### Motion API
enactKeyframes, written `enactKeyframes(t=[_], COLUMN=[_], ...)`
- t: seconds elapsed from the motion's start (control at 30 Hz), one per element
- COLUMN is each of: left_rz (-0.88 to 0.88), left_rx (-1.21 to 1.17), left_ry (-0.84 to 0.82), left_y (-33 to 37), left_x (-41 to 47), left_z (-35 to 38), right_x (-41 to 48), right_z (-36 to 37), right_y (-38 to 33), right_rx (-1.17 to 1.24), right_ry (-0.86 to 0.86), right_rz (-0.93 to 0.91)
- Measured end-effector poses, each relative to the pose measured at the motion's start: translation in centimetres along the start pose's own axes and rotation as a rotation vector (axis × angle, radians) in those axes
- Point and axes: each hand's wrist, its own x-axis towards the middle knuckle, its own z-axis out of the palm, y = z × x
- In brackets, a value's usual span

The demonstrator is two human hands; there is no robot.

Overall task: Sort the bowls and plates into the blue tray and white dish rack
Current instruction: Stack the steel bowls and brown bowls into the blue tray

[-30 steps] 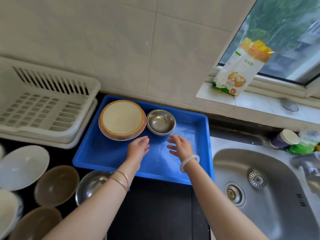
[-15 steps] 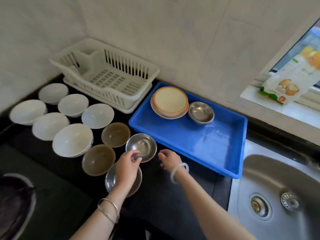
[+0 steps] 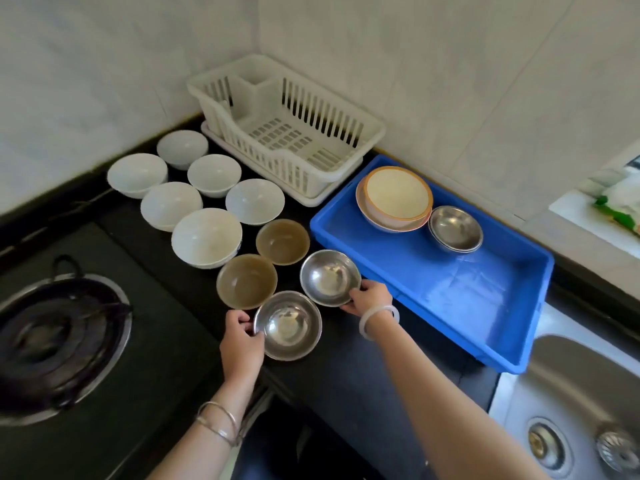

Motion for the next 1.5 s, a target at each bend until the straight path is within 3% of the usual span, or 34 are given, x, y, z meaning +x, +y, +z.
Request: enactKeyframes(t=[0.27, 0.57, 0.8, 0.97, 1.2, 1.5], left_rz=[-0.053, -0.156, -0.077, -0.112, -0.103, 0.074], left_rx=[-0.119, -0.363, -0.22, -0.179, -0.113, -0.037], left_ry=[-0.162, -0.319, -0.347, -0.392, -0.49, -0.617], left_y=[-0.8, 0.3, 0.4, 1.1, 3.0, 9.8], left_x=[1.3, 1.3, 1.5, 2.0, 3.1, 3.6], left_z=[0.2, 0.9, 1.1, 1.4, 2.3, 4.1], right_x=[-4.2, -6.7, -6.2, -5.4, -4.4, -4.0], right_z=[-1.5, -0.3, 0.3, 0.2, -0.6, -4.0], right_y=[-0.3, 1.2, 2.0, 2.7, 3.0, 0.6], right_rx=[0.09, -0.266, -0.331, -0.362, 0.016, 0.287], right_ry=[-0.026, 0.005, 0.013, 0.014, -0.118, 0.031], right_rz=[-0.115, -0.2, -0.172, -0.142, 0.068, -0.041])
